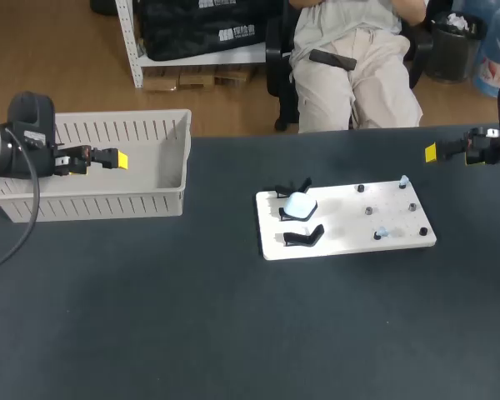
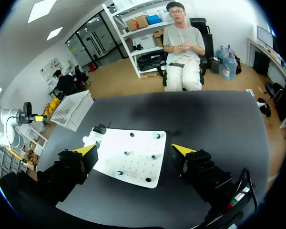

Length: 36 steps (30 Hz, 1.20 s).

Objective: Pick up each earbud case from the left stands, insert the matching earbuds, close the lid, and place the case in the box.

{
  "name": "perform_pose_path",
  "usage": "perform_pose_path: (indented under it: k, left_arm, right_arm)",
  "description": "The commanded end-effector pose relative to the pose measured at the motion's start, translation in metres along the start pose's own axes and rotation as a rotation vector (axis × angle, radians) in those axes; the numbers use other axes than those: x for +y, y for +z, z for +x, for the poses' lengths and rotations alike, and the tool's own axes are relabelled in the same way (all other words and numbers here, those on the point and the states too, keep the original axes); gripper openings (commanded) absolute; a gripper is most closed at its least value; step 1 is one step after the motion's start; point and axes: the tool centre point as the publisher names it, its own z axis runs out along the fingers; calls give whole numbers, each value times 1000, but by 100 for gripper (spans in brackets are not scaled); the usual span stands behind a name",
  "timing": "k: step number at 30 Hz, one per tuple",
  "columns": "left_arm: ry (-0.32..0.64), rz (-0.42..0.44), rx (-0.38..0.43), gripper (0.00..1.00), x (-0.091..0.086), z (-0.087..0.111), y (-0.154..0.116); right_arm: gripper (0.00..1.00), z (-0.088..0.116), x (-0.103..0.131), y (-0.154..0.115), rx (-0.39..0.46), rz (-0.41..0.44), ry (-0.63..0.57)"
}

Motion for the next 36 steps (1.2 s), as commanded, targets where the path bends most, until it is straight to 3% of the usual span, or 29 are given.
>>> perform_pose_path:
  k: [1, 16, 18, 22, 25, 36]
  left_arm:
    - [-2, -11, 9, 100, -2, -2, 0]
    - [-2, -11, 9, 100, -2, -2, 0]
    - [62, -35, 5, 100, -6, -3, 4]
    - [137, 7, -32, 100, -16, -10, 10]
    - [192, 57, -40, 100, -24, -16, 16]
    - [565, 248, -83, 100, -67, -22, 41]
  right_arm:
    - [100, 0, -1, 0, 1, -2, -1]
    - [100, 0, -1, 0, 1, -2, -1]
    - [100, 0, -1, 0, 1, -2, -1]
    - [100, 0, -1, 0, 1, -2, -1]
    - [100, 0, -1, 0, 1, -2, -1]
    - [100, 0, -1, 0, 1, -2, -1]
